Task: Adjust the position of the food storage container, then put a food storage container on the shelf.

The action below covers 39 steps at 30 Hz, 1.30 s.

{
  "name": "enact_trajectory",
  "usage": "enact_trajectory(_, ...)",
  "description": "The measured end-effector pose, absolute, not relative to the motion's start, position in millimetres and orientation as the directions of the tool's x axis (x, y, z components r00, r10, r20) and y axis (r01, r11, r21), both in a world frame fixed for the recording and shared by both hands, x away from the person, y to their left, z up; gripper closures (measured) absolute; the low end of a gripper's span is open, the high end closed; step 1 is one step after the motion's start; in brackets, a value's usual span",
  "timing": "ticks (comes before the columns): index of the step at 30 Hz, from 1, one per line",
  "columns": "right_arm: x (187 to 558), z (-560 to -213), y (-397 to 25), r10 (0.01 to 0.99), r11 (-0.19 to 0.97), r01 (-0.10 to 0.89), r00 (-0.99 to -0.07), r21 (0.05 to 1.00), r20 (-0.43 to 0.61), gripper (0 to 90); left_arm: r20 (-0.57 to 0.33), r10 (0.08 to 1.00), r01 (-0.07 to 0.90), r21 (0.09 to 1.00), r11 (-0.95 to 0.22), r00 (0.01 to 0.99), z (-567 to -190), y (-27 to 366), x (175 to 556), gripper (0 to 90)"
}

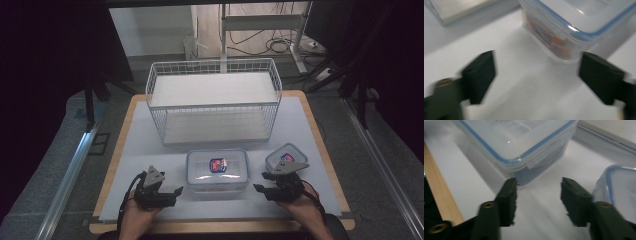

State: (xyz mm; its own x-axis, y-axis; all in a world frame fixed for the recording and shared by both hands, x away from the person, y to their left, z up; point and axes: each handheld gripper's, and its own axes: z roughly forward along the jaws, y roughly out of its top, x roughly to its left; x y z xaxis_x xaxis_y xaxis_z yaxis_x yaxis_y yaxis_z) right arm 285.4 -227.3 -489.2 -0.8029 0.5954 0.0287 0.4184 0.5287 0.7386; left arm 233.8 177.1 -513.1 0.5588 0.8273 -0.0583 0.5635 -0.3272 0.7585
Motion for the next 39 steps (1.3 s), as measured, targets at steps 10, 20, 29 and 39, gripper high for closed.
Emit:
enact_trajectory(10, 290, -496, -227, 0.589, 0.533, 0.427, -0.807, 0.730, 0.043, 29.1, -0.063, 0.823, 0.573, 0.748, -0.335, 0.564, -514, 174, 233, 4.7)
enact_trajectory(20, 292, -495, -229, 0.593, 0.527, 0.430, -0.804, 0.733, 0.044, 29.7, -0.052, 0.834, 0.572, 0.751, -0.330, 0.550, -514, 177, 234, 7.0)
enact_trajectory(29, 294, -491, -230, 0.592, 0.506, 0.438, -0.803, 0.744, 0.070, 30.8, -0.068, 0.838, 0.573, 0.759, -0.309, 0.541, -509, 182, 235, 15.9)
enact_trajectory(39, 311, -478, -224, 0.592, 0.443, 0.508, -0.785, 0.739, 0.184, 28.9, -0.208, 0.782, 0.599, 0.762, -0.248, 0.588, -489, 178, 264, 17.8)
